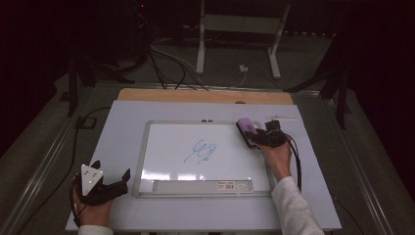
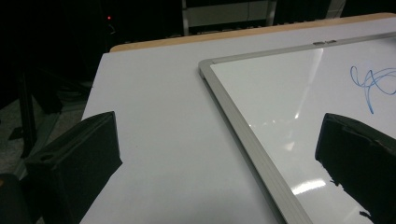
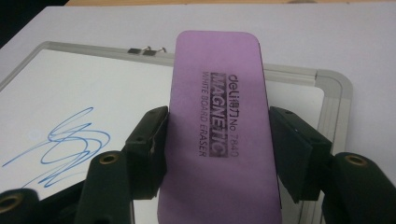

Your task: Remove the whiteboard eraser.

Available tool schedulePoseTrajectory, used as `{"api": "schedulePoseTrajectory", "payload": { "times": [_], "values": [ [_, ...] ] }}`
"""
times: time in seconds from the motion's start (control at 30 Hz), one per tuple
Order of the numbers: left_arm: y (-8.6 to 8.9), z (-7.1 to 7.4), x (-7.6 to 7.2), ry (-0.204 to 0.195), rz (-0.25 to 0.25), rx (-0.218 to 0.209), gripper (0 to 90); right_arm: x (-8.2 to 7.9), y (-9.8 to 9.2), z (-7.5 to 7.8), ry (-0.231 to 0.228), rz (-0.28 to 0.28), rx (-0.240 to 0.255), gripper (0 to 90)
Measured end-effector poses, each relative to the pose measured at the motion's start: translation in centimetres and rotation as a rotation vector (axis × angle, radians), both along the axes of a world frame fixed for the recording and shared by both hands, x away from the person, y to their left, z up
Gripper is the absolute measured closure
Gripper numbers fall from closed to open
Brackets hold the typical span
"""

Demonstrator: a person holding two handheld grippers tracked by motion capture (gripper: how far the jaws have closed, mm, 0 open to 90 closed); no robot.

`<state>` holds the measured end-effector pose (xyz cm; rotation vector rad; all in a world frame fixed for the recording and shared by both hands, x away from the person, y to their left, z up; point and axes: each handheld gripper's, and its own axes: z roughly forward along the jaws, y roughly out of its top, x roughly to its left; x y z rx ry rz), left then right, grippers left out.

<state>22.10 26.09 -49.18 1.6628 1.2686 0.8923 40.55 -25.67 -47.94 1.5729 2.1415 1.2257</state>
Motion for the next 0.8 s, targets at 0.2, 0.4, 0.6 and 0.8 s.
{"api": "schedulePoseTrajectory", "payload": {
  "times": [0.2,0.4,0.6,0.8],
  "values": [
    [0.0,0.0,0.0,0.0,0.001,0.0,0.7,-0.3,0.1,0.5,-0.017,0.017,-0.003,41.2],
    [0.0,0.0,0.0,-0.002,0.003,-0.002,0.8,-0.5,0.5,0.7,-0.026,0.034,-0.017,41.2],
    [0.0,0.0,0.0,-0.001,0.002,-0.001,0.7,-0.8,1.3,1.0,-0.037,0.067,-0.033,41.2],
    [0.1,0.0,0.0,-0.002,0.002,-0.002,0.7,-1.1,2.2,1.1,-0.046,0.097,-0.042,41.2]
  ]
}}
